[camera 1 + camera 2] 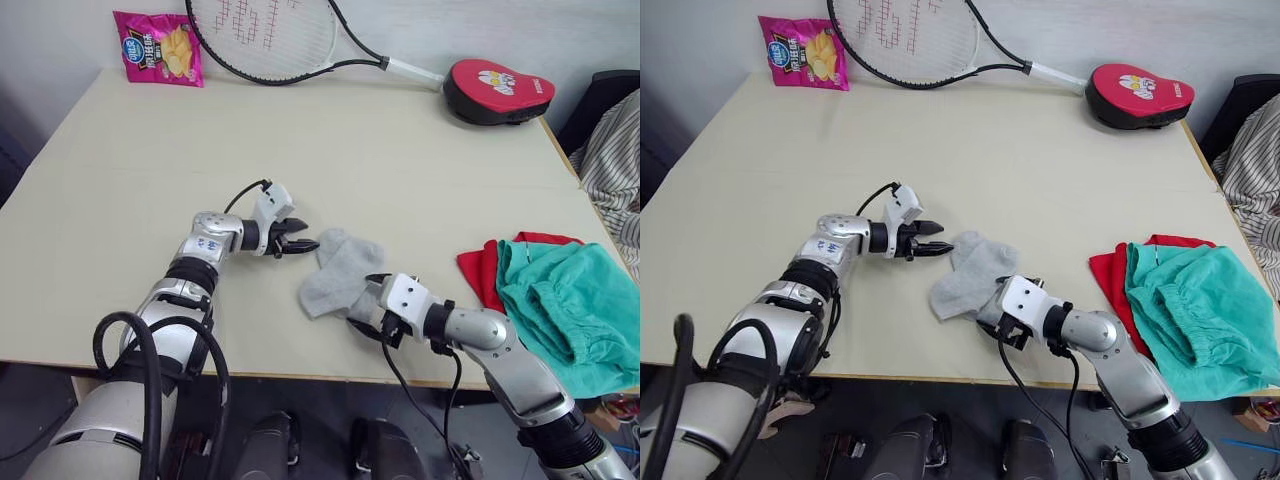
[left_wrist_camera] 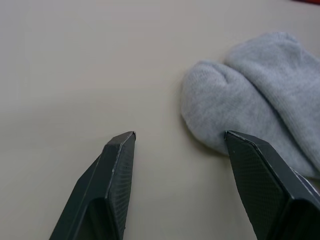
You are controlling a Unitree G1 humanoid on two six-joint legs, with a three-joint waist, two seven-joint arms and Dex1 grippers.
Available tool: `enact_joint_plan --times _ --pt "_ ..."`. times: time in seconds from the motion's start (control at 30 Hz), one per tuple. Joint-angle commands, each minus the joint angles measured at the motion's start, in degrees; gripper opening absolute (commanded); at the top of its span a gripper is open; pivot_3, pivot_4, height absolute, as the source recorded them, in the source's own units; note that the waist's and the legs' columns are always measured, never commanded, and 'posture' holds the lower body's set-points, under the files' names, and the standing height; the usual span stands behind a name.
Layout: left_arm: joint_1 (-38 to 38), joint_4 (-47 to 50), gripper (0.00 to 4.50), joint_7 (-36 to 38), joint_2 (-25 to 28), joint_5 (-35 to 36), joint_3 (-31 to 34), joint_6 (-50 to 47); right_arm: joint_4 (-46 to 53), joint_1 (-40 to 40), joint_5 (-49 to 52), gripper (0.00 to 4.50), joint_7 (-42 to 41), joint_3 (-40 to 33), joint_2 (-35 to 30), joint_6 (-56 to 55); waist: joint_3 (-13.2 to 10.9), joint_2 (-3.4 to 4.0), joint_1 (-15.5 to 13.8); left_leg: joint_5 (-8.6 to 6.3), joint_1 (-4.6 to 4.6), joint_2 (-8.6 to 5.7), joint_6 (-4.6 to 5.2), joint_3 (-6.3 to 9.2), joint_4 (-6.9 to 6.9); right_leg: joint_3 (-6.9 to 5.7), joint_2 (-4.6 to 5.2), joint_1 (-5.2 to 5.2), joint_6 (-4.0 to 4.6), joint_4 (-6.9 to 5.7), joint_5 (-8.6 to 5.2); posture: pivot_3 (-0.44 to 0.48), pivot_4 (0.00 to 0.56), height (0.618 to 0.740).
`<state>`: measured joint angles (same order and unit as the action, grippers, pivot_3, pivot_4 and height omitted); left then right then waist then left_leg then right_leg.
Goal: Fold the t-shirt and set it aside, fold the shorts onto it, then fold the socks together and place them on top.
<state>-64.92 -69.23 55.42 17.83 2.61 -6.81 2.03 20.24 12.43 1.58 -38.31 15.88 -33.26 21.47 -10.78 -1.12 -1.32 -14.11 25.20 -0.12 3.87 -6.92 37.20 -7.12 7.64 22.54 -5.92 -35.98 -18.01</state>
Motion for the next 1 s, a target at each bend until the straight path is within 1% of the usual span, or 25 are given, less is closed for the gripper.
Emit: enact_joint_plan --times 0.03,0.27,0.33,0.37,0.47,0.7,0.73,0.77,0.8,0.9,1.0 --pt "-2.2 -0.8 3.01 -0.8 -1.0 0.0 2.1 0.7 2.0 -0.8 -2.1 4.50 1.4 -0.9 -0.3 -1.2 0.0 0.00 0.0 0.00 -0.01 0.00 0.00 0.00 0.00 0.00 0.00 0.00 0.00 0.00 0.00 0.000 0.150 0.740" --pt "-3.3 -1.8 3.01 -1.4 -2.1 0.1 4.4 -1.2 3.8 -3.0 -2.8 4.50 1.5 -1.1 -0.3 -0.7 0.0 0.00 0.1 0.00 -0.01 0.01 0.00 0.00 0.00 -0.08 -0.04 -0.01 0.00 -0.06 0.00 0.000 0.150 0.740" --pt "-3.2 -2.0 3.01 -1.4 -2.5 -0.8 4.2 -1.4 4.1 -3.6 -3.0 4.50 1.5 -1.0 -0.2 -0.6 0.0 0.00 0.1 0.00 -0.02 0.00 0.01 0.00 0.01 -0.09 -0.06 -0.02 0.00 -0.06 0.00 0.000 0.150 0.740" --pt "-3.1 -2.1 3.03 -1.3 -2.9 -1.2 4.0 -1.5 4.2 -3.9 -3.0 4.32 1.7 -1.0 0.0 -0.3 0.0 0.00 0.1 0.01 -0.02 0.00 0.01 0.00 0.01 -0.10 -0.06 -0.03 0.00 -0.06 0.00 0.000 0.150 0.740" --pt "-3.0 -2.1 2.43 -0.8 -4.2 -1.6 3.9 -1.9 4.6 -4.4 -3.3 3.59 2.0 -0.9 0.2 0.3 0.0 0.00 0.0 0.01 -0.04 0.00 0.01 0.00 0.01 -0.10 -0.07 -0.05 0.00 -0.06 0.00 0.000 0.150 0.740" --pt "-1.8 -1.9 0.20 -0.5 -4.9 -2.6 3.8 -2.8 4.5 -4.7 -3.5 1.14 2.2 -1.2 0.2 0.8 0.0 0.00 0.1 0.03 -0.04 -0.04 0.06 0.01 0.05 -0.10 -0.06 -0.04 -0.01 -0.07 0.01 0.000 0.150 0.740" --pt "-1.5 -1.6 0.00 -0.2 -4.7 -2.5 4.0 -2.9 4.4 -4.7 -3.4 0.77 2.1 -1.4 0.1 0.8 0.0 0.00 0.1 0.03 -0.04 -0.05 0.06 0.01 0.05 -0.10 -0.06 -0.04 -0.01 -0.07 0.01 0.000 0.150 0.740" --pt "-1.2 -1.3 0.00 0.2 -4.5 -2.3 4.1 -3.0 4.2 -4.6 -3.4 0.34 1.9 -1.6 0.0 0.7 0.0 0.00 0.1 0.03 -0.04 -0.05 0.06 0.01 0.05 -0.10 -0.06 -0.04 -0.01 -0.09 0.01 0.000 0.150 0.740" --pt "-0.8 -0.8 0.00 0.5 -4.3 -2.0 4.4 -3.2 3.9 -4.5 -3.2 0.04 1.7 -1.9 -0.2 0.5 0.0 0.00 0.1 0.04 -0.04 -0.05 0.06 0.01 0.05 -0.10 -0.06 -0.04 -0.01 -0.10 0.01 0.000 0.150 0.740" --pt "1.4 2.9 0.00 2.4 -2.9 -0.7 5.3 -4.2 1.6 -3.1 -1.8 0.01 -1.0 -2.8 -1.3 -1.9 0.0 0.00 0.4 0.04 -0.05 -0.04 0.06 0.01 0.05 -0.09 -0.07 -0.04 -0.01 -0.12 0.01 0.000 0.150 0.740" --pt "7.4 12.7 0.00 6.1 0.1 0.5 5.0 -6.8 -2.8 -0.6 0.4 0.01 -5.6 -3.8 -3.0 -7.6 0.0 0.00 1.2 0.04 -0.08 -0.04 0.05 0.00 0.05 -0.08 -0.08 -0.06 -0.01 -0.17 0.01 0.000 0.150 0.740"
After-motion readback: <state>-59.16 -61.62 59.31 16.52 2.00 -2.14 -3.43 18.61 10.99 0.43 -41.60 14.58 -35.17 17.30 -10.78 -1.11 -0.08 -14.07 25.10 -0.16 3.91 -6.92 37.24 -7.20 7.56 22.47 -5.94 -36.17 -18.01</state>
